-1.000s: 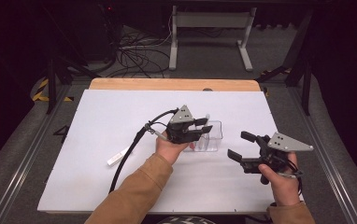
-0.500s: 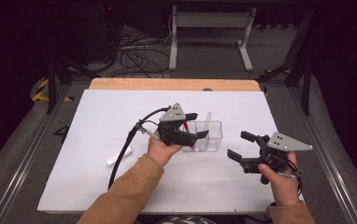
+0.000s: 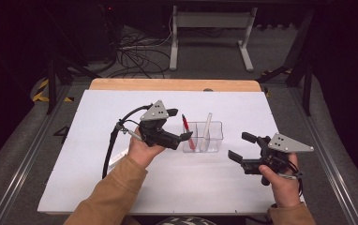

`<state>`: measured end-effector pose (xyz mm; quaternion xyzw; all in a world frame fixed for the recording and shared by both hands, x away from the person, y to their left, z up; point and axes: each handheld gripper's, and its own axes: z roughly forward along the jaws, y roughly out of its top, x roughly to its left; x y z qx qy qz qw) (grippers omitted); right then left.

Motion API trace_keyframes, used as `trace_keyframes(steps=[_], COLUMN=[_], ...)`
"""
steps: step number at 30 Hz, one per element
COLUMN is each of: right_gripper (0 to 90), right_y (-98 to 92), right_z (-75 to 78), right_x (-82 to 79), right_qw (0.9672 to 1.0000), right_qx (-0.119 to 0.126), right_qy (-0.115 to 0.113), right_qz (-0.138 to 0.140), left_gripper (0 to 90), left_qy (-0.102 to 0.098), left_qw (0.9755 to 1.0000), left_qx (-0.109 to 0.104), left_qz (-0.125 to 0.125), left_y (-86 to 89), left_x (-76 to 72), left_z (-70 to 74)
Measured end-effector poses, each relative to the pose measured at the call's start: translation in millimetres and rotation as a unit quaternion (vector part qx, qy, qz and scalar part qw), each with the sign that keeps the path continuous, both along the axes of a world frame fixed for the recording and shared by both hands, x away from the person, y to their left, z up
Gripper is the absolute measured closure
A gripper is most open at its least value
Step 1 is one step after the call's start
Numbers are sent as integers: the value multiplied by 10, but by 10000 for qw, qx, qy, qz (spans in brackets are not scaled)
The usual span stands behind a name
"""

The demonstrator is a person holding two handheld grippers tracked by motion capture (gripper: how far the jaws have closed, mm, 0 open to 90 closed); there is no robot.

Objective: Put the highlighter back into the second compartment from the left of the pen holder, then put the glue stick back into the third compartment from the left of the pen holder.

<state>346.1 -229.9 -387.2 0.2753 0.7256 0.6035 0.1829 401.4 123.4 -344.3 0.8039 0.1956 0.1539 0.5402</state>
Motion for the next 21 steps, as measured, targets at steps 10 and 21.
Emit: trace_keyframes(steps=[10, 21], right_gripper=[138, 139], right_y=[-4, -16], right_z=[1, -4], right_x=[1, 3], right_qw=[10000, 10000], right_qx=[-2, -29], right_qy=[-8, -15], right_qz=[-1, -25], left_gripper=[62, 53], left_qy=[-1, 63], left_qw=[9999, 9988], left_qx=[146, 352], left_qz=[76, 345], left_y=[156, 527], left_x=[-71, -166], left_z=[37, 73])
